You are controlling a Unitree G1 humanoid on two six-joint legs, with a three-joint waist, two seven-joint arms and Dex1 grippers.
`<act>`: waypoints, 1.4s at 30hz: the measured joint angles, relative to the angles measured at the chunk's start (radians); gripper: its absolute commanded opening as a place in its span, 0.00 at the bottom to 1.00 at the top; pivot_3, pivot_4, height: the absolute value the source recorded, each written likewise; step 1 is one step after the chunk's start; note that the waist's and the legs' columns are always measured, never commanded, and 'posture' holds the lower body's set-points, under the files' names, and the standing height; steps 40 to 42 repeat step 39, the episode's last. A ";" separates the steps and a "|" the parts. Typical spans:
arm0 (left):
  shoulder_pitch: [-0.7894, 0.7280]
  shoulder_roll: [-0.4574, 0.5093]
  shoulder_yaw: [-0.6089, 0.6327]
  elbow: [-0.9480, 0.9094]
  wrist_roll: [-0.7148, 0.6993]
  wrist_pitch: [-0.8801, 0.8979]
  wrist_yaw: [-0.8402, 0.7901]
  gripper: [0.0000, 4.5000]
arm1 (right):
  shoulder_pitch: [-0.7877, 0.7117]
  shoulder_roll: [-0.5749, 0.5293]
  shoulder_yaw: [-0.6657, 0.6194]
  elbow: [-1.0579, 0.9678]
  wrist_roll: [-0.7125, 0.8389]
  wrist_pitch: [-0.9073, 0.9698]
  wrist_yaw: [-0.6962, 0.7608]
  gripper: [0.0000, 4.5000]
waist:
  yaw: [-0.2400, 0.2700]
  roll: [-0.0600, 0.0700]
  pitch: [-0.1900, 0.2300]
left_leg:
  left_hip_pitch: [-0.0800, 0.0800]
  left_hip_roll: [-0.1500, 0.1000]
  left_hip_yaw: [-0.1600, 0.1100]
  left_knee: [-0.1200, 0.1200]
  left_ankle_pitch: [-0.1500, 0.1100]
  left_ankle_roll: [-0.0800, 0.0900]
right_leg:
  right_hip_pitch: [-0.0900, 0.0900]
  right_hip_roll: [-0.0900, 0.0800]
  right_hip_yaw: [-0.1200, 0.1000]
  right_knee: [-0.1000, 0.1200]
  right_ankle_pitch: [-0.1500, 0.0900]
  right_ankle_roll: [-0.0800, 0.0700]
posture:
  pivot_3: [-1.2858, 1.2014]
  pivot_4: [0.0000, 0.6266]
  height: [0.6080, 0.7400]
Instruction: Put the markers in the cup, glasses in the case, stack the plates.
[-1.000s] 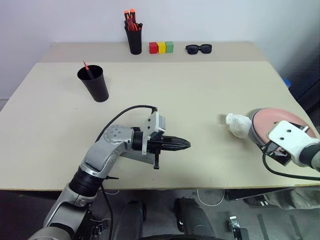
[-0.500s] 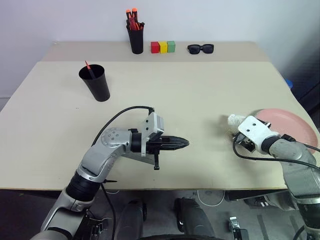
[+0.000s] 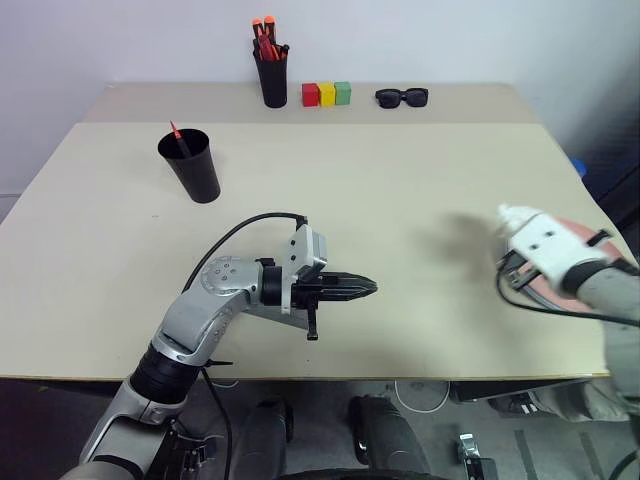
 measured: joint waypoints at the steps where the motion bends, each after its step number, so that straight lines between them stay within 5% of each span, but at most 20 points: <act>1: -0.002 -0.002 0.000 0.005 0.000 0.000 -0.004 0.02 | 0.010 -0.015 -0.035 0.003 0.002 0.017 0.007 0.14 | 0.000 0.000 0.000 | 0.000 0.000 0.000 0.000 0.000 0.000 | 0.000 0.000 0.000 0.000 0.000 0.000 | 0.52 0.24 1.00; 3: -0.002 -0.003 0.000 0.020 0.000 -0.003 -0.006 0.02 | 0.044 -0.042 -0.075 0.029 0.000 0.029 0.013 0.29 | 0.000 0.000 0.000 | 0.000 0.000 0.000 0.000 0.000 0.000 | 0.000 0.000 0.000 -0.001 0.000 0.000 | 0.52 0.24 1.00; 8: -0.007 -0.022 0.001 0.046 0.008 -0.009 0.011 0.02 | 0.084 -0.044 -0.073 0.067 -0.003 0.015 0.017 0.86 | -0.009 0.001 0.000 | 0.001 0.000 0.001 0.000 0.000 0.000 | 0.000 0.000 0.000 -0.001 0.000 0.000 | 0.52 0.24 1.00; 13: -0.008 -0.013 0.080 0.066 0.019 -0.032 0.078 0.02 | 0.024 -0.038 0.007 0.068 0.012 -0.073 0.010 0.86 | -0.010 0.001 0.000 | 0.001 0.001 0.001 0.000 0.000 0.000 | 0.000 0.001 0.000 0.000 -0.002 0.003 | 0.52 0.24 1.00; 17: 0.018 0.044 0.221 0.110 0.054 -0.078 0.183 0.02 | -0.100 0.069 0.075 0.064 0.119 -0.147 0.027 0.86 | -0.012 0.000 0.000 | 0.002 0.001 0.000 -0.001 0.000 0.001 | 0.000 0.001 0.000 0.000 -0.001 0.001 | 0.52 0.24 1.00; 24: 0.195 0.237 0.467 0.161 0.127 -0.122 0.292 0.02 | -0.272 0.217 0.134 0.173 0.375 -0.205 0.143 0.86 | -0.004 0.000 0.001 | 0.000 0.002 0.000 -0.003 -0.001 0.001 | 0.000 -0.001 0.000 -0.002 0.000 0.000 | 0.52 0.24 1.00; 28: 0.316 0.260 0.568 0.141 0.154 -0.127 0.361 0.02 | -0.343 0.237 0.173 0.332 0.402 -0.266 0.183 0.86 | 0.000 0.000 0.001 | 0.000 0.002 0.000 -0.002 -0.001 0.001 | 0.001 -0.004 -0.001 -0.003 0.000 0.000 | 0.52 0.24 1.00; 42: 0.351 0.227 0.590 0.016 0.149 -0.084 0.447 0.02 | -0.448 0.261 0.256 0.549 0.397 -0.390 0.211 0.86 | -0.008 0.000 0.001 | 0.000 0.002 0.000 -0.004 -0.001 0.001 | 0.000 -0.001 -0.002 -0.003 0.001 0.000 | 0.52 0.24 1.00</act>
